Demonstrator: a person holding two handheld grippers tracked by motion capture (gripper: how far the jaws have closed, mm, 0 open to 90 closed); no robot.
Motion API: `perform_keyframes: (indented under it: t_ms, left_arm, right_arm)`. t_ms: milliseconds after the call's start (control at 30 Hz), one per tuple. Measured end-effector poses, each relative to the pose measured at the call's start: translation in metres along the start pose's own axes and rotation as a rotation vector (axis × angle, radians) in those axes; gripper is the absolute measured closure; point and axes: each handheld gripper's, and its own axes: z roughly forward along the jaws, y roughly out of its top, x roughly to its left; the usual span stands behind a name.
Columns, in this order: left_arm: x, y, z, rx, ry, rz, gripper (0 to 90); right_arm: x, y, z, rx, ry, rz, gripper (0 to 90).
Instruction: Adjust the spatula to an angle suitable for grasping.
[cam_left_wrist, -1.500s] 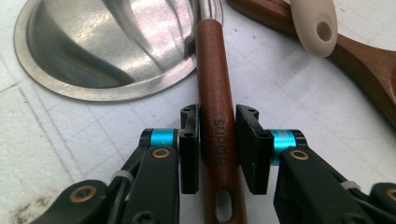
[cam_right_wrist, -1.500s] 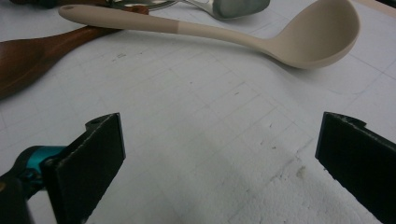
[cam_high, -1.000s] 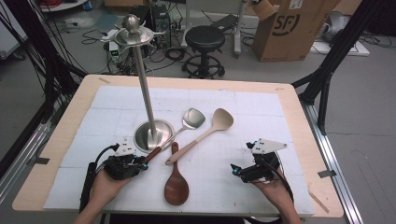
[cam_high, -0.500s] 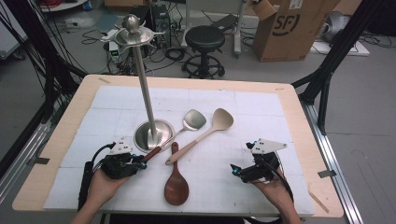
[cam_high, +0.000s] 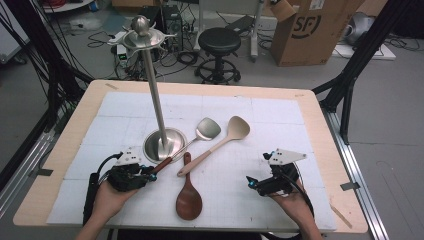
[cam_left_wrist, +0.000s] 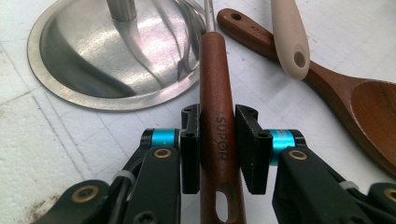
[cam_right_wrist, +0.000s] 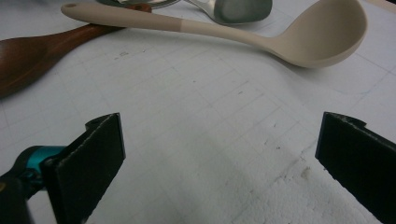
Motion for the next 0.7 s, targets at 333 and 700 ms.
perform_keyframes:
  t_ms: [333,700]
  left_arm:
    - [0.001,0.001,-0.004,-0.009,-0.007,-0.007,72.6]
    - [0.001,0.006,-0.013,-0.032,-0.022,-0.007,72.7]
  right_arm:
    - [0.0,0.0,0.0,0.0,0.003,0.001,0.3]
    - [0.004,0.005,0.006,-0.021,0.049,0.006,0.3]
